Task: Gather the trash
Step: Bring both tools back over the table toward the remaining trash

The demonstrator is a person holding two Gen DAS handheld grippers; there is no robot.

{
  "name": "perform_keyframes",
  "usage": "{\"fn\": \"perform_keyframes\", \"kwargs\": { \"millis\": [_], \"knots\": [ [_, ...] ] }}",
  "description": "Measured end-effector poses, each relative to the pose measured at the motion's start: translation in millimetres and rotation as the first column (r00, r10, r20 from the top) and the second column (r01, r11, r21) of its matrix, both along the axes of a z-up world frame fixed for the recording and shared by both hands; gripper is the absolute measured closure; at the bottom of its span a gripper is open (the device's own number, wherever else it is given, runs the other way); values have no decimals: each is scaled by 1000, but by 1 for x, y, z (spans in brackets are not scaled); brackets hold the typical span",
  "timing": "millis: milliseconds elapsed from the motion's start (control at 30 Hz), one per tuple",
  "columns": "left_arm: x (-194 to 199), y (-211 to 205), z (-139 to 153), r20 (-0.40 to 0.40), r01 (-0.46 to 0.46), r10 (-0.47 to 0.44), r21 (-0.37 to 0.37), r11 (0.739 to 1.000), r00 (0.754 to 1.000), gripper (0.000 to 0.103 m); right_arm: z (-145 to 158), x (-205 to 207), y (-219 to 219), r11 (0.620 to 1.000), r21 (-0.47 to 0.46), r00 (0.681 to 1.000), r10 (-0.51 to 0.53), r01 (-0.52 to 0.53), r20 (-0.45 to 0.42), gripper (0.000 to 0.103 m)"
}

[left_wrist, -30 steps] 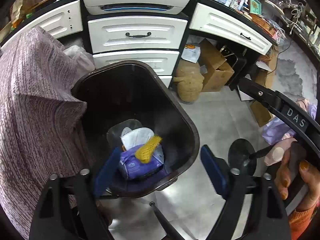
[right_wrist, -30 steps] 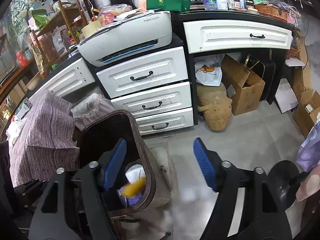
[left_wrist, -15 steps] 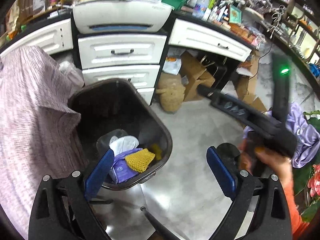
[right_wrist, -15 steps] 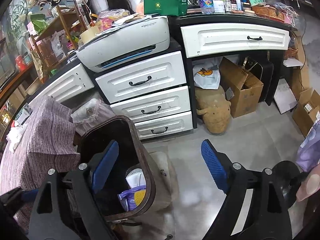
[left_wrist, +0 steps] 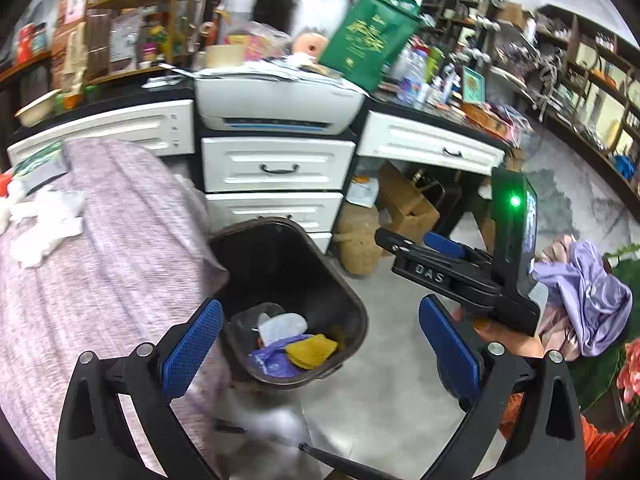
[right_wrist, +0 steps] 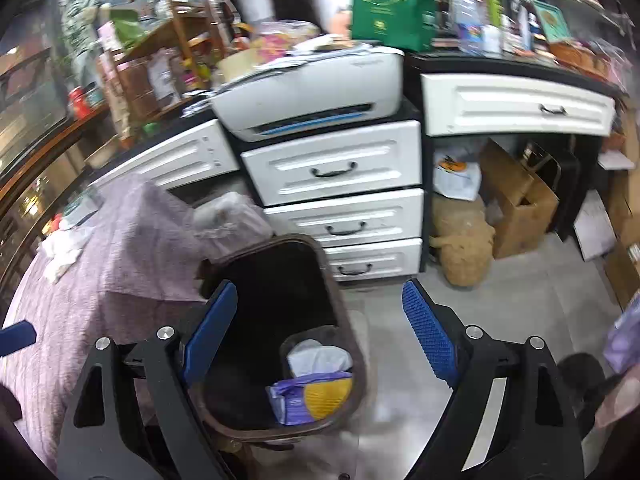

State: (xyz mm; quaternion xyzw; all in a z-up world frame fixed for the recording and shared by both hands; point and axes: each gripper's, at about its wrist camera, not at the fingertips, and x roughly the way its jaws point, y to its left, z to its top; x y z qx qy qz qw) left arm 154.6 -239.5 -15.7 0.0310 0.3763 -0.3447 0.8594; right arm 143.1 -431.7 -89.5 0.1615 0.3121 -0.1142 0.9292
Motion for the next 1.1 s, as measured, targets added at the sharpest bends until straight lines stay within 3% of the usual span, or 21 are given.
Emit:
{"fn": "perform_keyframes", "kwargs": {
  "millis": [367, 700, 800, 1100],
  "knots": [
    [12, 70, 12, 51, -156, 155, 17, 988, 987, 6, 32, 22, 73, 979, -62, 978, 197, -193, 66, 15],
    [26, 142, 8, 10, -276, 276, 3, 961, 961, 6, 51, 51, 141, 927, -89, 925, 371, -364, 77, 15],
    [29, 166, 7, 6, -320, 320, 12, 947, 947, 6, 57, 62, 162, 904, -81, 901, 426, -420, 78, 15],
    [52, 243, -1, -14, -485, 487, 72, 872, 873, 6, 69, 101, 215, 828, -57, 827, 561, -558, 48, 15]
  ]
}}
